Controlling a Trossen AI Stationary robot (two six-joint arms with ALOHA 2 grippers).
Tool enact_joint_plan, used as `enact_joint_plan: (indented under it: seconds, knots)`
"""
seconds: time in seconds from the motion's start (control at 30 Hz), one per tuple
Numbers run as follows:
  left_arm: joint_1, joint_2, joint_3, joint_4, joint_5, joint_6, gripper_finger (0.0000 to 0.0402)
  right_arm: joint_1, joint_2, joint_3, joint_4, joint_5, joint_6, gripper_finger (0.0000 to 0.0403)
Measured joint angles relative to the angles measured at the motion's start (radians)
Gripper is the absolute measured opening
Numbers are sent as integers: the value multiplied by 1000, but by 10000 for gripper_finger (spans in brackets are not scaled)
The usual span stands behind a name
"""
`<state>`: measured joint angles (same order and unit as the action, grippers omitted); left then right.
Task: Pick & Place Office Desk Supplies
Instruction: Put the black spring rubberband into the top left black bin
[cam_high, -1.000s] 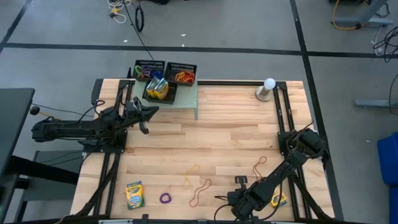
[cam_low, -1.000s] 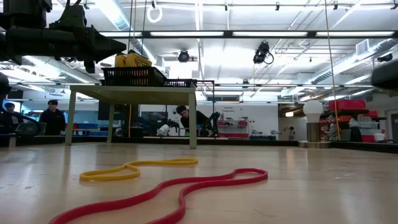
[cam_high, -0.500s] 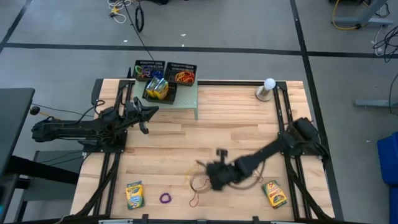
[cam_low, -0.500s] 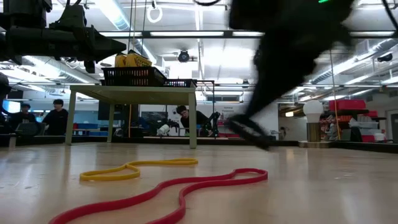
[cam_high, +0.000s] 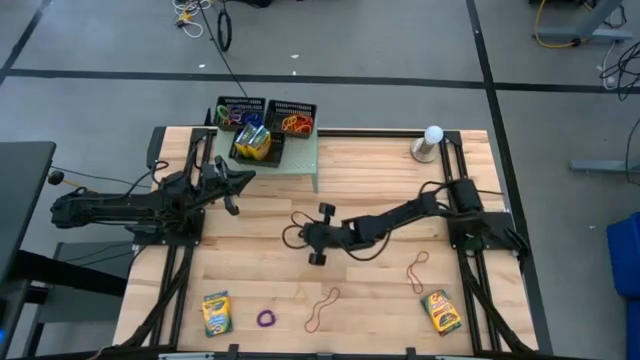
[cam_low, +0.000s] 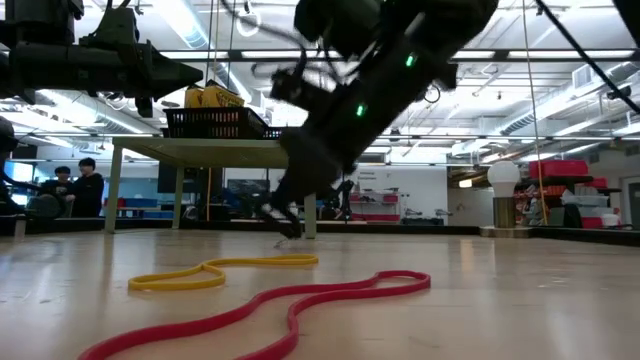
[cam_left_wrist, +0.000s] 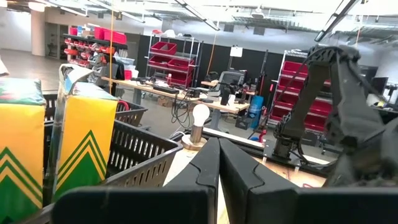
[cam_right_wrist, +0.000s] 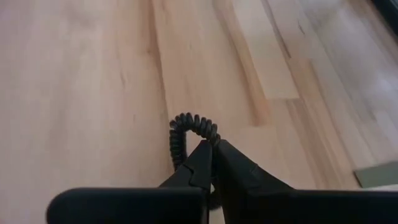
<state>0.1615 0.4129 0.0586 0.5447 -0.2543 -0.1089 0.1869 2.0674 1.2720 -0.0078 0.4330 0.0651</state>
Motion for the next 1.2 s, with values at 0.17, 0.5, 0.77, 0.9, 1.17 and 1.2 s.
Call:
enact_joint_plan:
  seconds: [0.17,0.5,0.77,0.9,1.17,1.2]
  knots:
    - [0,0,0,0,0,0,11,-29,41,-1,58,0,-13,32]
    - [0,0,0,0,0,0,11,31,-16,-1,4,116,-40,160]
    - [0,0,0,-1,0,0,11,159,-152,-62,-129,158,-8,127]
    - [0,0,0,0,0,0,11,194,-179,-197,-54,157,76,65]
    - [4,-1,1,30,-38,145,11,285,-244,-467,177,230,212,13]
    - [4,-1,1,29,-37,155,11,296,-253,-486,188,246,228,19]
